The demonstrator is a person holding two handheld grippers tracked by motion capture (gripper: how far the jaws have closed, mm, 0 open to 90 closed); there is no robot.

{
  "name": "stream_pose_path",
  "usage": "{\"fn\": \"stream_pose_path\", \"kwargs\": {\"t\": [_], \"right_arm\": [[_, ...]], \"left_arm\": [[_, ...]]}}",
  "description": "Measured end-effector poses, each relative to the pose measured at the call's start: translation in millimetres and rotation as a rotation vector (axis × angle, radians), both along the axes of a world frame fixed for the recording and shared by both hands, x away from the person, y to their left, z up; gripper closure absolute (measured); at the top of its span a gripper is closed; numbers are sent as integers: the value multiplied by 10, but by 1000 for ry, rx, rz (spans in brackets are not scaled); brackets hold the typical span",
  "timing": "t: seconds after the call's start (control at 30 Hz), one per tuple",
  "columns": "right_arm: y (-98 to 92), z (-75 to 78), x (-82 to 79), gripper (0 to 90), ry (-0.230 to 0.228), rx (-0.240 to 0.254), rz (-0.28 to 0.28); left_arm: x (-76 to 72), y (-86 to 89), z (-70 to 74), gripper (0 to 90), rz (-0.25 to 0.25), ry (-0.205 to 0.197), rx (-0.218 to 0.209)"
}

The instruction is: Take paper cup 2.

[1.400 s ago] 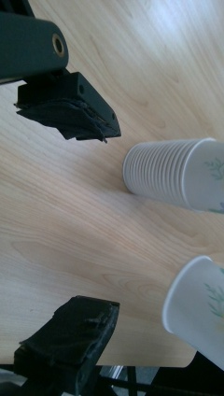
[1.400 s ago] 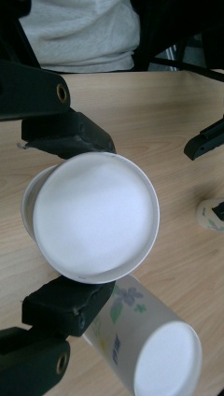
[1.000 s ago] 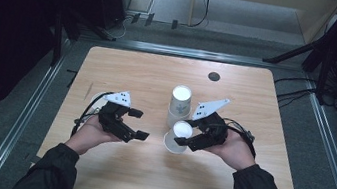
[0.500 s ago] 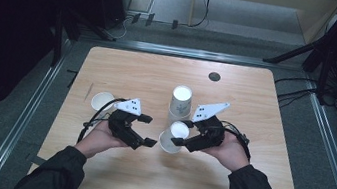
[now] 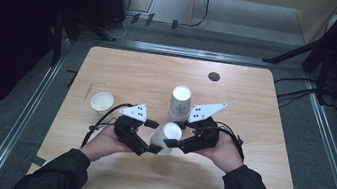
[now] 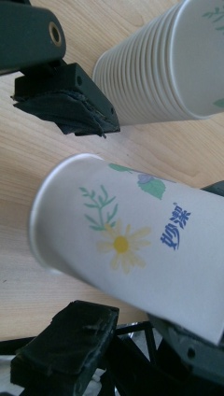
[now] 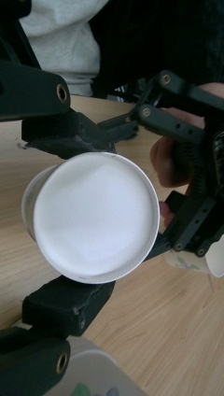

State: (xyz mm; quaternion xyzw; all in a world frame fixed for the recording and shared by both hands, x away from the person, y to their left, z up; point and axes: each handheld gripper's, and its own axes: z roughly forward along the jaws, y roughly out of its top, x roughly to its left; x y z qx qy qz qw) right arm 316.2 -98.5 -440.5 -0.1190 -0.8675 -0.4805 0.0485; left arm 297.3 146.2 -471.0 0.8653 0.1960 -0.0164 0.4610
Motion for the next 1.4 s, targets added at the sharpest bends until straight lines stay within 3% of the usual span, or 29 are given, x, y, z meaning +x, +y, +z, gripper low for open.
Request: {"fn": "stream_pose_path", "kwargs": {"t": [0.27,0.43,0.5,0.8,1.1,1.27,1.4], "right_arm": [[18,29,6,357,27,43,-4],[-10,39,25,357,53,64,-9],[-7,38,21,356,64,72,-2],[-30,48,-21,355,64,55,6],[-50,44,-28,306,83,38,37],[-107,21,-57,272,50,7,42],[-121,-31,-59,272,37,-27,22]], "left_arm": [[-38,-21,8,129,-28,-32,-39],[-44,-20,9,163,-26,-51,-34],[-64,-23,15,241,-38,-68,-35],[-113,-42,35,290,-72,-112,-15],[-95,-16,52,295,-88,-62,-23],[-57,58,113,294,-80,-36,-31],[-39,135,206,295,-49,-51,-17]]}}
